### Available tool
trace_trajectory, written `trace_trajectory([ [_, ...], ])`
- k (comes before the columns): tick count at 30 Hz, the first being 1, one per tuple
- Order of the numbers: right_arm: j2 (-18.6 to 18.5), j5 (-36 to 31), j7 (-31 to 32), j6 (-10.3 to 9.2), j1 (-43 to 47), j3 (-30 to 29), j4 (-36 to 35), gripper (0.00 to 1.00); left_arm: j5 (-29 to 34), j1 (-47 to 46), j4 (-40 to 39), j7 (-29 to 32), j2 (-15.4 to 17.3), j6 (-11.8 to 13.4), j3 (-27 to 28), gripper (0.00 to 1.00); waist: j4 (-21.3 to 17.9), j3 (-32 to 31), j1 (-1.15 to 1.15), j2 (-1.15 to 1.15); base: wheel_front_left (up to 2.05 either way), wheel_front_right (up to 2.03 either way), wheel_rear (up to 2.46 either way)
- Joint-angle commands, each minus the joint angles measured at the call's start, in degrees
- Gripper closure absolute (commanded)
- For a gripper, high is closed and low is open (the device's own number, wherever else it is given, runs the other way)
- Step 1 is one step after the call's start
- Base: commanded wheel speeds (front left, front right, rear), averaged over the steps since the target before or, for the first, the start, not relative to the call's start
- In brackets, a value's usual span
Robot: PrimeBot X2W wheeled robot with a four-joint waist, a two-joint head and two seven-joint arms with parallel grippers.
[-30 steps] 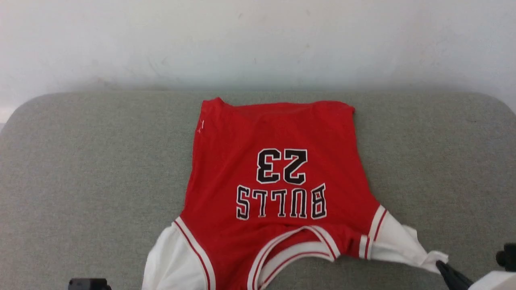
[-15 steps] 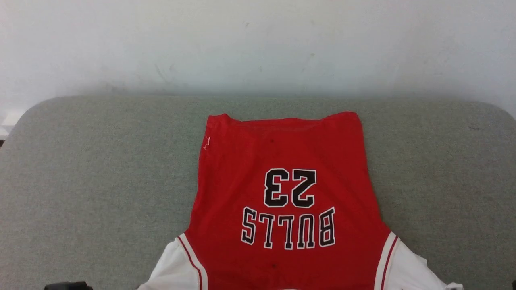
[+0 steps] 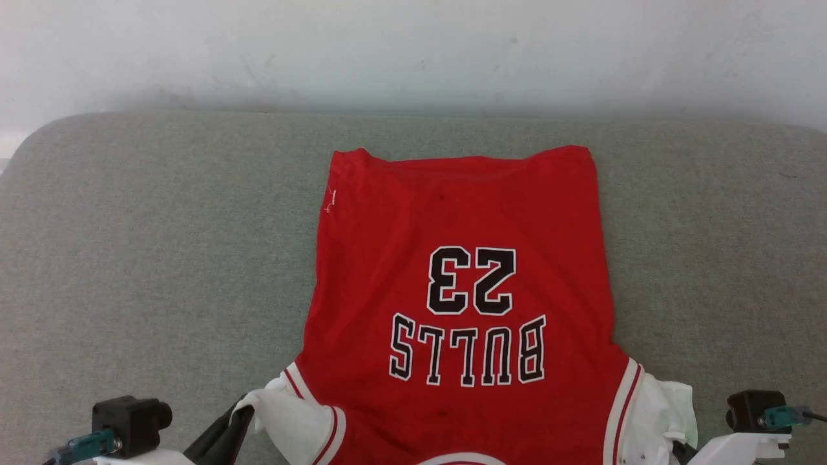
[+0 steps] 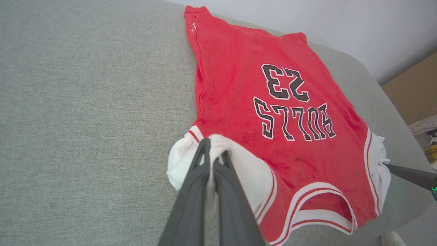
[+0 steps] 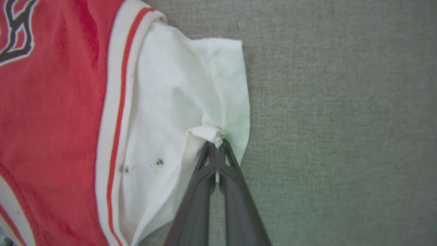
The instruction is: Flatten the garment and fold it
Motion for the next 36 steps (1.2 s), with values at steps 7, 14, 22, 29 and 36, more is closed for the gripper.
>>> trace_trajectory([
  [7,-0.1,2.9,-1.0,-0.04,-1.6,-2.4,2.1,0.0,0.7,-1.4,1.1,-1.4,-0.6,-0.8,-0.1,1.0,0.2,0.1,-0.01,0.0,0.0,0.0,0.0],
  [14,-0.1,8.4,-0.9,-0.04,-8.8,-8.0,-13.0,0.0,0.8,-1.4,0.2,-3.8,-1.1,-1.2,0.6,1.0,0.3,2.7,-0.01,0.0,0.0,0.0,0.0],
  [22,-0.1,9.3,2.7,-0.04,-28.9,-7.5,-19.0,0.0,1.4,-3.7,0.0,-5.3,-1.2,-2.5,0.6,1.0,1.6,7.7,-0.01,0.0,0.0,0.0,0.0],
  [29,-0.1,-0.2,6.4,-0.04,-48.1,-3.1,-10.4,0.0,1.7,-7.3,0.6,-6.3,-1.6,-4.5,0.0,1.0,3.7,14.3,-0.01,0.0,0.0,0.0,0.0],
  [36,-1.0,-6.3,8.3,-0.04,-60.1,-2.4,-2.0,0.0,2.0,-11.5,2.3,-6.9,-2.6,-7.0,-1.5,1.0,6.6,19.7,-0.01,0.0,0.0,0.0,0.0],
])
